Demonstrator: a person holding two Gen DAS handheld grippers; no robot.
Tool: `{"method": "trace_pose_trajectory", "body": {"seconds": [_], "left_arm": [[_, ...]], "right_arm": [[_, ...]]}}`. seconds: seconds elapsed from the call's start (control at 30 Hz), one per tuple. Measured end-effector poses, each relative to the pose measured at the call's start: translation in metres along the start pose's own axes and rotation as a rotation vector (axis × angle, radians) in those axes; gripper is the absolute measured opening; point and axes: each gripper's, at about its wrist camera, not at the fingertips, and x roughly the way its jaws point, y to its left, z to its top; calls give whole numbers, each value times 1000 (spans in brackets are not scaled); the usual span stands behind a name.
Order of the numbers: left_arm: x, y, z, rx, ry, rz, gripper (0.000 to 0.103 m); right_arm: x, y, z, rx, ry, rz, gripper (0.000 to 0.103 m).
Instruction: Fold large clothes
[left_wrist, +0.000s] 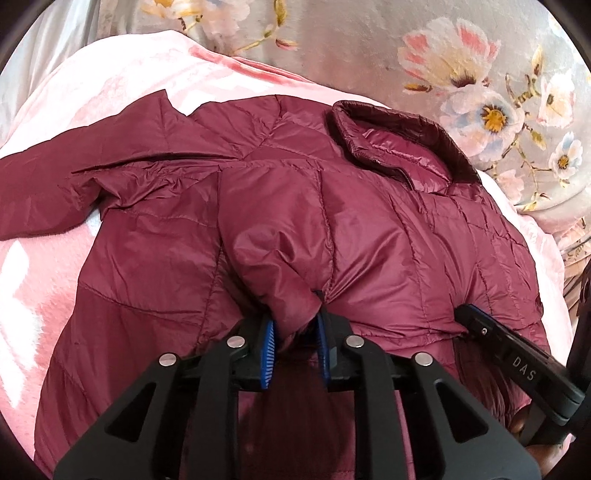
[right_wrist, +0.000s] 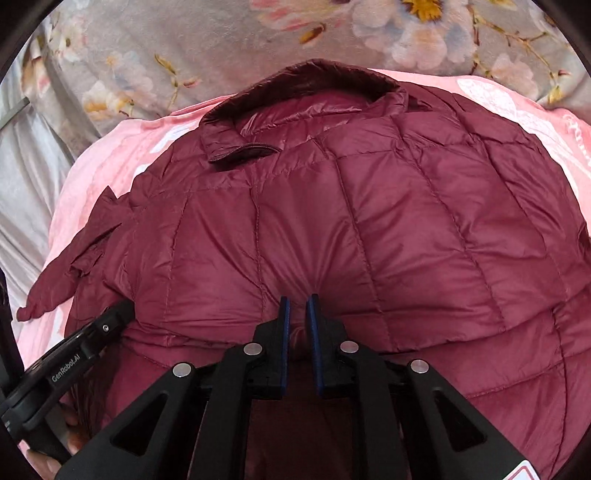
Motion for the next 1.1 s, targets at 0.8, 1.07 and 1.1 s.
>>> {"method": "trace_pose_trajectory", "body": {"seconds": [0.8, 1.07, 1.1], "left_arm": [[-6, -1, 1, -3, 21, 20, 49], [-2, -6, -5, 30, 6, 46, 51], [-3, -7, -5, 35, 5, 51, 52]], "right_arm": [[-44, -19, 10, -44, -35, -71, 12], [-16, -37, -4, -18, -17, -82, 10], [-16, -36, -5, -24, -19, -88, 10]]}}
